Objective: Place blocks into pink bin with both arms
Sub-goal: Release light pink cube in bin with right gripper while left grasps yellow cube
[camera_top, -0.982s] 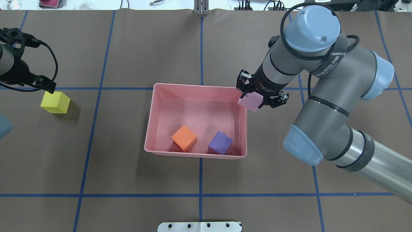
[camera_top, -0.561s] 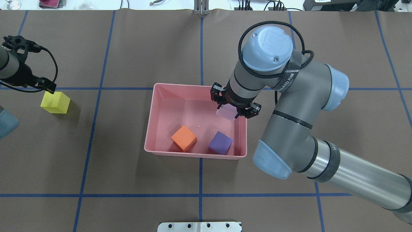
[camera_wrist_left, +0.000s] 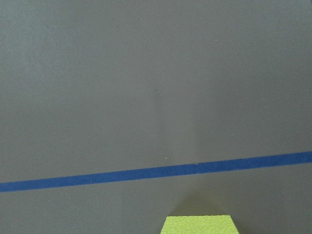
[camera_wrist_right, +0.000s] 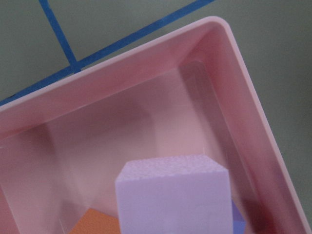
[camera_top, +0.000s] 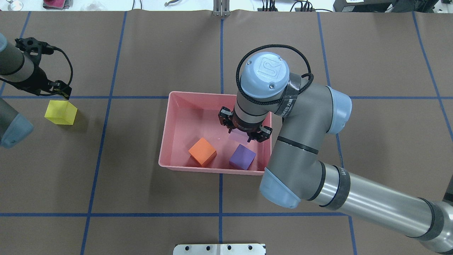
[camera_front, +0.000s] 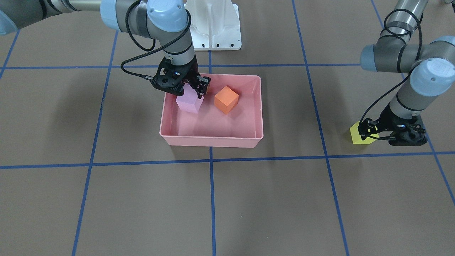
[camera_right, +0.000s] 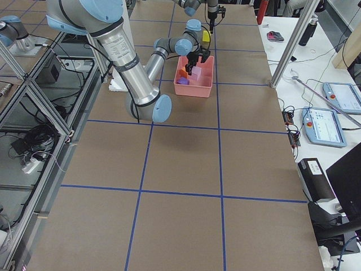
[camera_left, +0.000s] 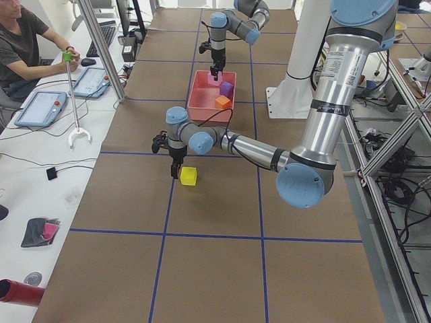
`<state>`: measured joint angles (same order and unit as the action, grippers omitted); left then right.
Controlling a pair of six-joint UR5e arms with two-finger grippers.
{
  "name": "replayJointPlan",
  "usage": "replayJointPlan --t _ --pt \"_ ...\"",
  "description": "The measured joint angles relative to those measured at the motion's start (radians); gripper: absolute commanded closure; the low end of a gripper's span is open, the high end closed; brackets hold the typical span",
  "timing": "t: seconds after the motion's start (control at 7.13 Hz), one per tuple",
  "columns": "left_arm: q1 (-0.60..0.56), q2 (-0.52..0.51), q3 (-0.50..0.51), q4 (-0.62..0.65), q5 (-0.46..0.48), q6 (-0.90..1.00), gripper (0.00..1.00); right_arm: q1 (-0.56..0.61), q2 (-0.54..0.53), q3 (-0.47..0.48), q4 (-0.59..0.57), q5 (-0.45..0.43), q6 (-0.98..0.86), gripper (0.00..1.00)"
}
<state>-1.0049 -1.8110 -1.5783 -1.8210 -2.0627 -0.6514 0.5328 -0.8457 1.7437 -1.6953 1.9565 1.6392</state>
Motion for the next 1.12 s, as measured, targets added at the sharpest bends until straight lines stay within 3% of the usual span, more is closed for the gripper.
replayJointPlan --t 0.14,0.28,0.42,0.56,0.84,0.98,1.12 --pt "0.001 -0.002 0.008 -0.002 -0.014 -0.021 0.0 -0.011 -0.001 -0.004 0.0 -0.001 0.0 1.0" --pt "0.003 -0.002 0.025 -0.013 -0.019 -0.033 0.01 -0.021 -0.004 -0.006 0.0 -0.002 0.0 0.94" --pt "0.007 -0.002 0.042 -0.031 -0.021 -0.044 0.01 -0.032 -0.008 -0.008 0.0 -0.004 -0.001 0.79" --pt "0.014 -0.003 0.054 -0.042 -0.022 -0.054 0.07 -0.04 -0.011 -0.01 0.0 -0.004 -0.004 0.01" --pt "0.04 -0.004 0.064 -0.047 -0.022 -0.061 0.47 -0.041 -0.012 -0.009 0.0 -0.007 -0.012 0.0" --pt "0.048 -0.005 0.065 -0.047 -0.023 -0.062 0.77 -0.036 -0.014 -0.004 -0.001 -0.007 -0.015 0.0" --pt "0.05 -0.005 0.065 -0.048 -0.023 -0.062 1.0 -0.024 -0.017 0.011 -0.003 -0.004 -0.018 0.0"
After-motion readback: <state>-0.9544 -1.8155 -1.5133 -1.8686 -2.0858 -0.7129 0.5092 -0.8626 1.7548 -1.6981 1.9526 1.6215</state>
